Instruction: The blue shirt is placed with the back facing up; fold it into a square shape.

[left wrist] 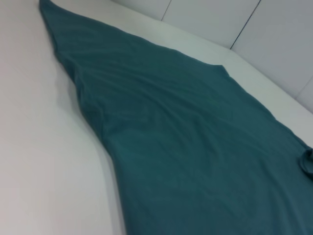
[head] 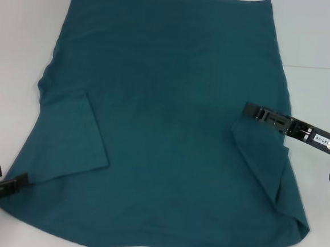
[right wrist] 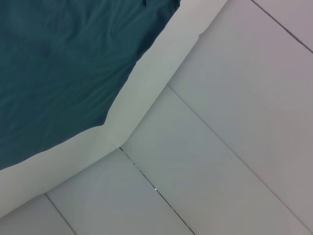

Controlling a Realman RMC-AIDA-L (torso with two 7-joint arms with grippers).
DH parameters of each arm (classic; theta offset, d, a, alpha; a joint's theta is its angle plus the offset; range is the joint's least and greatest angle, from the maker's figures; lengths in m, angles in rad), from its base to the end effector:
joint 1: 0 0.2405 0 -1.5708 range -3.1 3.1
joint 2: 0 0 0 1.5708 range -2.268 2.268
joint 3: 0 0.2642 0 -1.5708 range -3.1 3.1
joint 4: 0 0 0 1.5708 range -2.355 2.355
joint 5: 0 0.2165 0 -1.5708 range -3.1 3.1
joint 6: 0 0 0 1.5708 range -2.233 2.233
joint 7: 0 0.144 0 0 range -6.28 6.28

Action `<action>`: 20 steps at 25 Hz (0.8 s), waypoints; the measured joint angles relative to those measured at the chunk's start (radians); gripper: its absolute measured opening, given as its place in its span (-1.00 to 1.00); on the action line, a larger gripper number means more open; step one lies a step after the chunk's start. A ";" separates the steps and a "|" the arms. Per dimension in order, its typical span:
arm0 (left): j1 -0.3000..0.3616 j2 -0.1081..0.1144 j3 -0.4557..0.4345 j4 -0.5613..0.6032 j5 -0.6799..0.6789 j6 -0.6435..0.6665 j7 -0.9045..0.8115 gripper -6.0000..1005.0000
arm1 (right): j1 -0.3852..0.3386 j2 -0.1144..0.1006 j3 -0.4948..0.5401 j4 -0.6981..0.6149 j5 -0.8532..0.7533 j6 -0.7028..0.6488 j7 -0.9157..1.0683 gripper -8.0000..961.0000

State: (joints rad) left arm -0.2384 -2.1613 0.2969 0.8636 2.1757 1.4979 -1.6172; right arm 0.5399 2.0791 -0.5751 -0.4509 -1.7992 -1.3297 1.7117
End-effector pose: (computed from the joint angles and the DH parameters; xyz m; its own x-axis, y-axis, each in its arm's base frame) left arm -0.3906 0.2471 0.0429 0.4426 0.6204 0.6475 0.8940 -0.3611 -0.2652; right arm 0.2935 0.3604 -0.0102 0.2854 -0.6087 -0.7403 -0.8725 -0.4847 0.0621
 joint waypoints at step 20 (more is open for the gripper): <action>0.005 -0.003 0.002 -0.011 0.052 -0.041 0.007 0.85 | 0.000 0.000 0.006 0.000 0.001 0.000 0.002 0.88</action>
State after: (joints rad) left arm -0.2334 -2.1644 0.2994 0.8528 2.2281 1.4571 -1.6106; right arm 0.5400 2.0792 -0.5690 -0.4509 -1.7979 -1.3299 1.7134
